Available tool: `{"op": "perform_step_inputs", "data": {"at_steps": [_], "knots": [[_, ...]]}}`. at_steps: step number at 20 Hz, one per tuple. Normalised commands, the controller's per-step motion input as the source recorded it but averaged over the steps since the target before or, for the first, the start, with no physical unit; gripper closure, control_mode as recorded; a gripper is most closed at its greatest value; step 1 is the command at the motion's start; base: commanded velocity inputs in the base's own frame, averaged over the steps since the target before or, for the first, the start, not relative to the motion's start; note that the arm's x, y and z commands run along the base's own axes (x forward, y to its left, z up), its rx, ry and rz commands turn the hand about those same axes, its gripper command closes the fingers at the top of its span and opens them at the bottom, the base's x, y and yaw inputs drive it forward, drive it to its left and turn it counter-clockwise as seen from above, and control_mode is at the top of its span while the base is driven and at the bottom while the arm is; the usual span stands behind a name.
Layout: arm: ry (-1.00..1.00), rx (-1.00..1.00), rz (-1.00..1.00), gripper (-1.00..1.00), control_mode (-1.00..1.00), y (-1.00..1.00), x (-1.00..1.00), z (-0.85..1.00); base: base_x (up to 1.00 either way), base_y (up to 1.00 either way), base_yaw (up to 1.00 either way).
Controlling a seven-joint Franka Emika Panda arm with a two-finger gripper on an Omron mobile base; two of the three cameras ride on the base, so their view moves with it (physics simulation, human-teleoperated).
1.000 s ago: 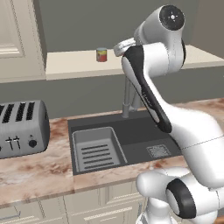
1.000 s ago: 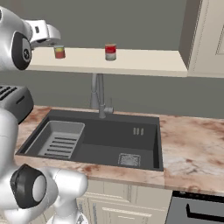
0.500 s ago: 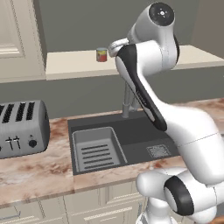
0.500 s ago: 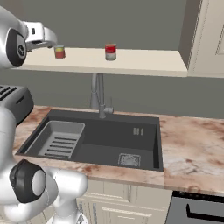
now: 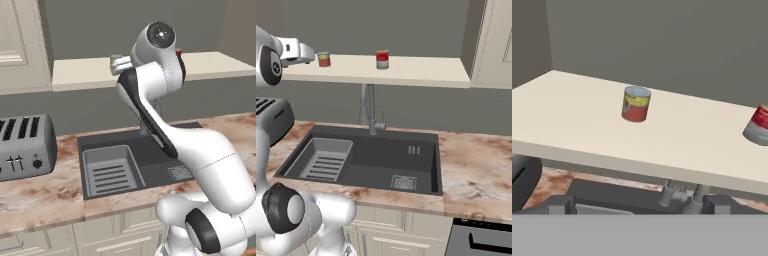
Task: Restock the canned food cabinet by taking the new fresh canned food from the counter and placing it in the cabinet. Then, take the old canned food from the cabinet and place it on the counter.
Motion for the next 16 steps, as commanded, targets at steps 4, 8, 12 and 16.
{"op": "perform_step_inputs", "data": {"at_steps": [4,8,12,16], "knots": [[0.01,0.00,-0.02,-1.00,-1.00,0.06,0.44,-0.12,0.00,0.00,0.00],[0.07,0.01,-0.05,-1.00,-1.00,0.00,0.62,-0.21,0.00,0.00,0.00],[0.07,0.03,-0.02,-1.00,-1.00,0.00,0.46,-0.08,0.00,0.00,0.00],[0.06,0.03,-0.01,-1.00,-1.00,0.00,0.36,-0.01,0.00,0.00,0.00]]}}
